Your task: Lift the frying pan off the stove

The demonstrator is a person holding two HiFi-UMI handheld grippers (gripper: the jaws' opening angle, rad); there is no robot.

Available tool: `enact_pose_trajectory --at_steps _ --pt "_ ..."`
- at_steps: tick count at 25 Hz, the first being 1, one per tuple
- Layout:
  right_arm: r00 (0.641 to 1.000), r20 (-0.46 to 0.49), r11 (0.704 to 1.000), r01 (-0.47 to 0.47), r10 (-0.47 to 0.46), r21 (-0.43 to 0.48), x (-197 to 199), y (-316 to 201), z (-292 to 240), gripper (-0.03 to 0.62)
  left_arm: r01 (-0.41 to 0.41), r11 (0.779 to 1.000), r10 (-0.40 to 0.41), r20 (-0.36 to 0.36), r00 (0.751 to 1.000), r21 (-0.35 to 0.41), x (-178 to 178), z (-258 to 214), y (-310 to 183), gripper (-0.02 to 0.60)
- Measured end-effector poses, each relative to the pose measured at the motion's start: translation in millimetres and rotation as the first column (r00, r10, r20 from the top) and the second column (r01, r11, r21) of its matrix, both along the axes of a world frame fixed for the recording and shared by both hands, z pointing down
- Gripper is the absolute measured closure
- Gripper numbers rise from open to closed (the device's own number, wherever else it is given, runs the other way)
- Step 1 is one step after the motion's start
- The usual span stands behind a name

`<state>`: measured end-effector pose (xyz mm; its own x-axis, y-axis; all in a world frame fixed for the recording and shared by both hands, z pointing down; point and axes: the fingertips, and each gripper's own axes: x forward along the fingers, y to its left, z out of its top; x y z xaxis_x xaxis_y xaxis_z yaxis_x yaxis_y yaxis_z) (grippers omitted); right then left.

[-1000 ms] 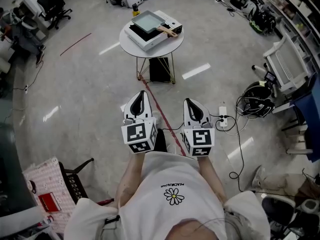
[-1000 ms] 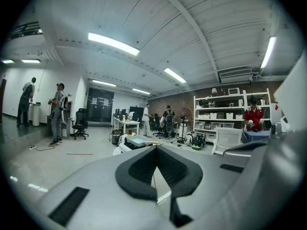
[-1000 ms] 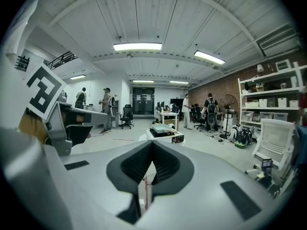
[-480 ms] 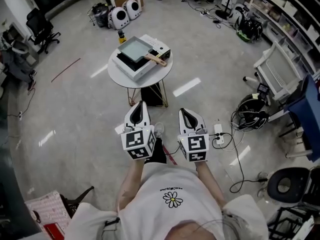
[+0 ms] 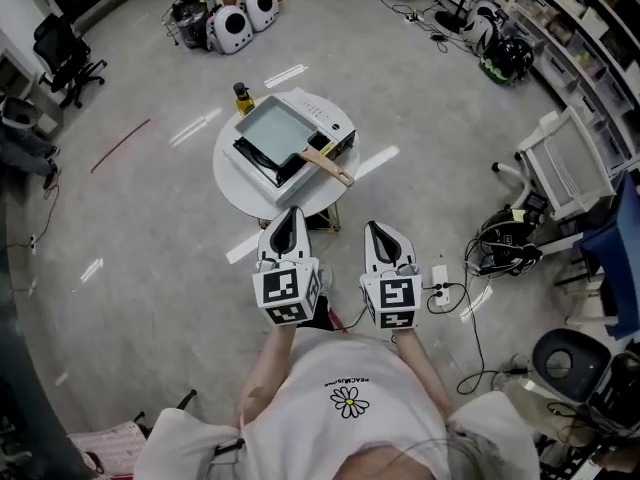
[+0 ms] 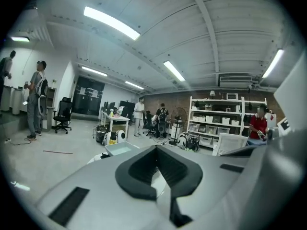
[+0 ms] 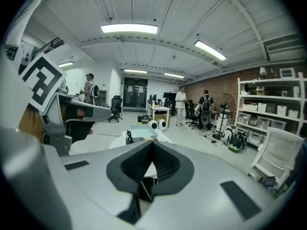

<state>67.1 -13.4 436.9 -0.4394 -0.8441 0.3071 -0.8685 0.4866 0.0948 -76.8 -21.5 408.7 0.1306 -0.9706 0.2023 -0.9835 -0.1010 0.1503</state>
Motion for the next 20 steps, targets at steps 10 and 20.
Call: enact_pose_trajectory --at_steps 10,20 --pt "0.997 -0.076 1.000 0.007 -0.009 -0.023 -52 -119 20 0.591 0.027 0.998 -0.028 -0.028 0.999 -0.048 -58 29 -112 0.583" --pt "0.995 -0.088 0.999 0.041 -0.043 -0.028 -67 -149 20 0.591 0.038 0.995 -0.040 -0.029 0.999 -0.090 -68 39 -137 0.583"
